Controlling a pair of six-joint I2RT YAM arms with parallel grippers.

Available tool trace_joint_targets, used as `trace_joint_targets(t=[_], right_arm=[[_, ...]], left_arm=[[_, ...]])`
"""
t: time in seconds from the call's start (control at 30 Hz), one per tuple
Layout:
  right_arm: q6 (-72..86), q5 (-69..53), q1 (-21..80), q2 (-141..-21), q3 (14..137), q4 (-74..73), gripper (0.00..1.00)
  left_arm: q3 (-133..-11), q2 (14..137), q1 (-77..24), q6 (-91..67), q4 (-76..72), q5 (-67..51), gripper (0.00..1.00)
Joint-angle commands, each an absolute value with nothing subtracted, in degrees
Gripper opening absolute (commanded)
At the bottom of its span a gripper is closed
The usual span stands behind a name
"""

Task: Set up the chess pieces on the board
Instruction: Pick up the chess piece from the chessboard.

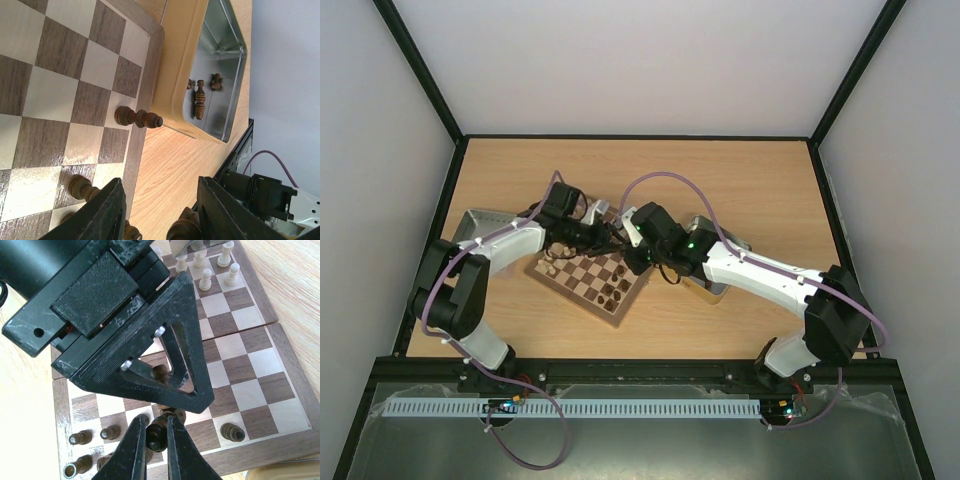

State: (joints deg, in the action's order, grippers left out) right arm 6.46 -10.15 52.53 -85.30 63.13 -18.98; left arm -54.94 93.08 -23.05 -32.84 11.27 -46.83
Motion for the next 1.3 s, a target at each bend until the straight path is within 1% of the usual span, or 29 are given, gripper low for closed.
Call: trace_joint_targets(t=[0.0,0.27,0.3,0.4,0.47,0.6,0.67,0.77,0.9,0.97,1.03,1.27], right_arm=[[6.53,-8.55,52.91,-84.03,62.68,-20.10,0.06],[7.50,-8.08,52.92,-83.96,62.43,-19.46,0.05],[7.80,-7.82,52.91,-84.00,62.47,-19.31,0.05],[9.14,-6.60,52.91,-84.26,62.73,-18.83,0.05],[10.28,-5.42,52.92,-84.46,62.90,-18.32,0.05],[14.54,-1.17,52.94,-84.63,63.27,-16.80,0.05],[16.65,0.63,52.91,-84.35,63.77,-16.00,0.05],[20.25,3.34,52.95,-84.00,64.94,-14.90,0.06],[25.73,6.55,52.91,-83.96,67.47,-14.07,0.06],[28.89,7.98,52.94,-83.87,68.67,-14.00,0.06],[31.77,8.61,52.94,-83.68,69.75,-13.89,0.07],[39.87,7.45,52.92,-83.82,72.74,-14.25,0.08]], left_arm=[[-55.75,91.98,-22.37,-35.05,10.43,-47.81,0.41],[-53.29,90.40,-20.75,-39.33,7.36,-49.19,0.43],[-52.80,90.09,-20.40,-40.05,6.87,-49.50,0.44],[-50.89,89.14,-19.84,-42.00,5.36,-49.58,0.52],[-49.78,88.27,-19.78,-43.03,4.25,-48.47,0.54],[-46.14,85.49,-19.32,-46.83,0.56,-43.43,0.52],[-42.82,82.43,-19.29,-49.68,-4.33,-39.62,0.50],[-37.57,76.37,-20.02,-52.69,-12.75,-35.44,0.51],[-33.95,69.17,-23.87,-49.82,-18.00,-27.03,0.57],[-32.55,66.68,-26.43,-48.05,-19.21,-22.55,0.61],[-30.88,64.89,-28.58,-47.05,-21.60,-19.26,0.63],[-26.79,63.21,-32.59,-45.61,-33.56,-13.64,0.67]])
